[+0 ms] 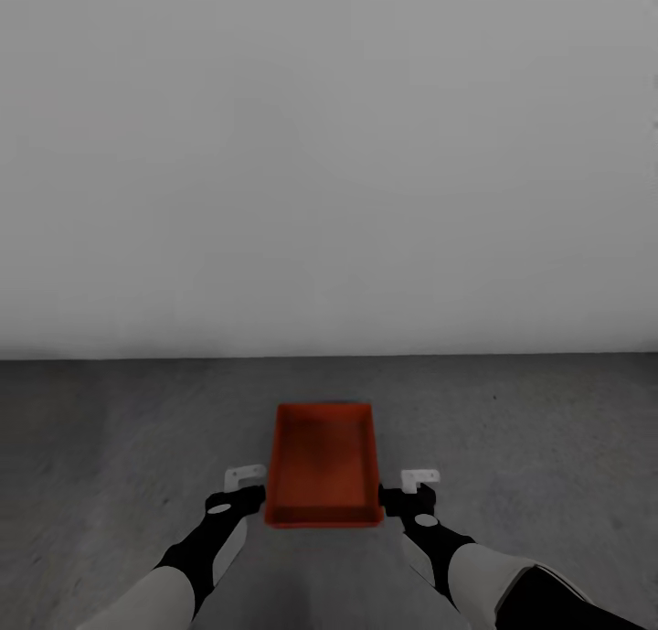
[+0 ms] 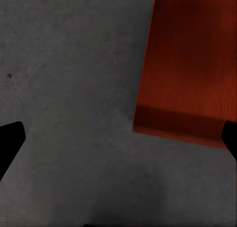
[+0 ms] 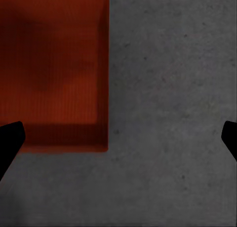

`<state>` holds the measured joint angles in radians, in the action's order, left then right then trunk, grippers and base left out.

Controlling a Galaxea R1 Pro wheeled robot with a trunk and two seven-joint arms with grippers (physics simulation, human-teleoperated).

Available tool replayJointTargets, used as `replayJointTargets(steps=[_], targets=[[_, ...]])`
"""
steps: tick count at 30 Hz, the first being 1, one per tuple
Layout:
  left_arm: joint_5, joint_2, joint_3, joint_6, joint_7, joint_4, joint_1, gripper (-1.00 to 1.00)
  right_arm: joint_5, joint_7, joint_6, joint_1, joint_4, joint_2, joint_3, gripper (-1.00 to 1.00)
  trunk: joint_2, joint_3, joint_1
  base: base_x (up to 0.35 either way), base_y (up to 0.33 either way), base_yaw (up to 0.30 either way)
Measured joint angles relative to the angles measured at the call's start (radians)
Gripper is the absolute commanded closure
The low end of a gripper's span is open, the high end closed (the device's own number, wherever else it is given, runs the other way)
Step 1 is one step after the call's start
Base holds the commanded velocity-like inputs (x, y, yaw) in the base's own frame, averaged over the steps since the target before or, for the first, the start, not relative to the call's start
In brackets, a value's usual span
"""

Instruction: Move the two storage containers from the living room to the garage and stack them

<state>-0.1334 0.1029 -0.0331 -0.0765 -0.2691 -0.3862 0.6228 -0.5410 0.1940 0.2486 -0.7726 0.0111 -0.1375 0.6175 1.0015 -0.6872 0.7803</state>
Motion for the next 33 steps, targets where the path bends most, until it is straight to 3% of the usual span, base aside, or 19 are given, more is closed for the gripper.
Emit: replayJointTargets(steps=[33], targets=[[0.001,-0.002,0.0,0.0,-0.005,0.004,0.0,-1.0,0.0,0.0,0.0,0.0,0.0,0.0,0.0,-1.0,0.0,0.0,0.0,-0.321,0.035,0.0]])
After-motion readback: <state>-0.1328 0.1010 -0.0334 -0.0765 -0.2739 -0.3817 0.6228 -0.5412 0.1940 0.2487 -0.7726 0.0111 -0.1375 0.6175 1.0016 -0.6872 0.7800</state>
